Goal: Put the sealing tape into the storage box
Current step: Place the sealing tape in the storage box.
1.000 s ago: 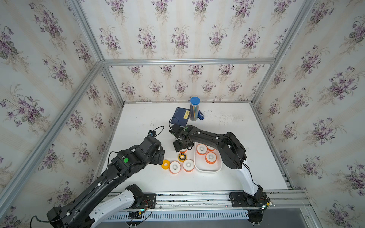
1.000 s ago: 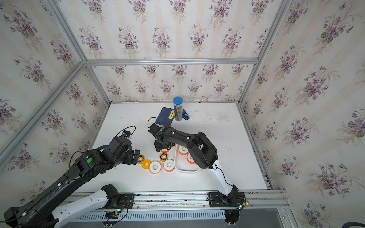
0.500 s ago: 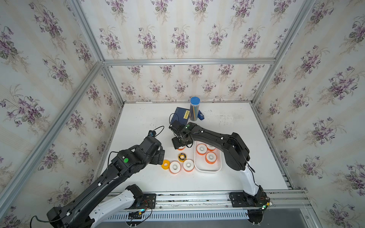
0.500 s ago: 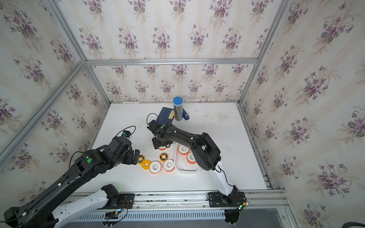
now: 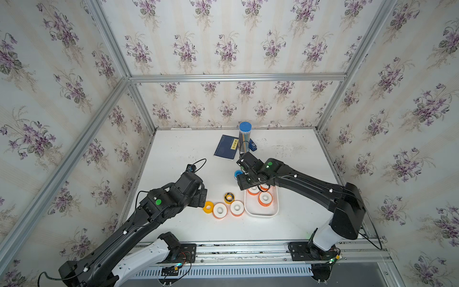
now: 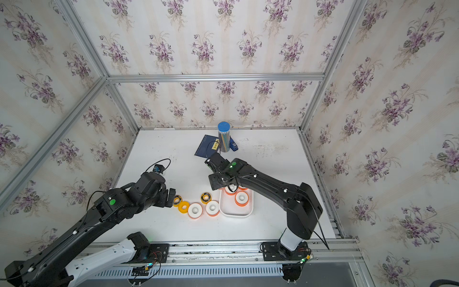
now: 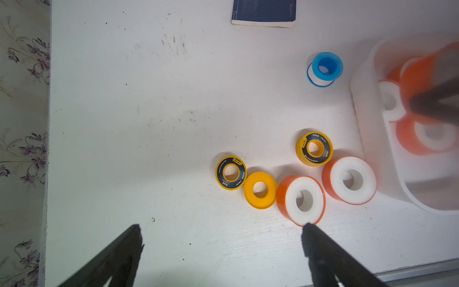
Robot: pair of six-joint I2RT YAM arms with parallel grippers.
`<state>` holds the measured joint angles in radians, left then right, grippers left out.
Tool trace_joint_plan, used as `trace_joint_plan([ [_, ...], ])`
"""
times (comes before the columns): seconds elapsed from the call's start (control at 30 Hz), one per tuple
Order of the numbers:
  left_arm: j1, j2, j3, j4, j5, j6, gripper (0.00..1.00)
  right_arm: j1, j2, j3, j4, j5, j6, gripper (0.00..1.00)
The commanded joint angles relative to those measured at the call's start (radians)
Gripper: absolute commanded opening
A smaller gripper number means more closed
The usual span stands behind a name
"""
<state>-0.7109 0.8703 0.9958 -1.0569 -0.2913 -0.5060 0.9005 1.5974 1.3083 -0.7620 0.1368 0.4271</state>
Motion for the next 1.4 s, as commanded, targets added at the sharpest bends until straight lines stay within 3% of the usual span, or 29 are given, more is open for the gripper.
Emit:
trace_joint_plan([
  [0.0, -0.001, -0.002, -0.002, 0.0, -0.008, -0.002, 1.0, -0.014, -0.085, -0.122, 0.05, -0.012, 0.029, 0.64],
  [0.2, -0.001, 0.0, -0.005, 0.002, -0.009, -0.003, 1.0, -0.025, -0.179, -0.309, 0.122, -0.123, 0.048, 0.64],
  [0.4, -0.002, 0.003, -0.008, 0.002, -0.011, -0.005, 1.0, -0.025, -0.18, -0.402, 0.195, -0.198, 0.039, 0.63],
  [0.67, -0.002, 0.008, -0.01, 0.005, -0.007, -0.006, 1.0, -0.025, -0.112, -0.412, 0.235, -0.224, 0.023, 0.63],
  [1.03, -0.002, 0.022, -0.009, 0.007, -0.002, 0.0, 1.0, -0.025, -0.058, -0.394, 0.222, -0.146, 0.016, 0.64],
  [1.37, -0.002, 0.019, -0.011, 0.02, 0.017, 0.016, 1.0, -0.025, -0.052, -0.399, 0.23, -0.158, 0.018, 0.7],
])
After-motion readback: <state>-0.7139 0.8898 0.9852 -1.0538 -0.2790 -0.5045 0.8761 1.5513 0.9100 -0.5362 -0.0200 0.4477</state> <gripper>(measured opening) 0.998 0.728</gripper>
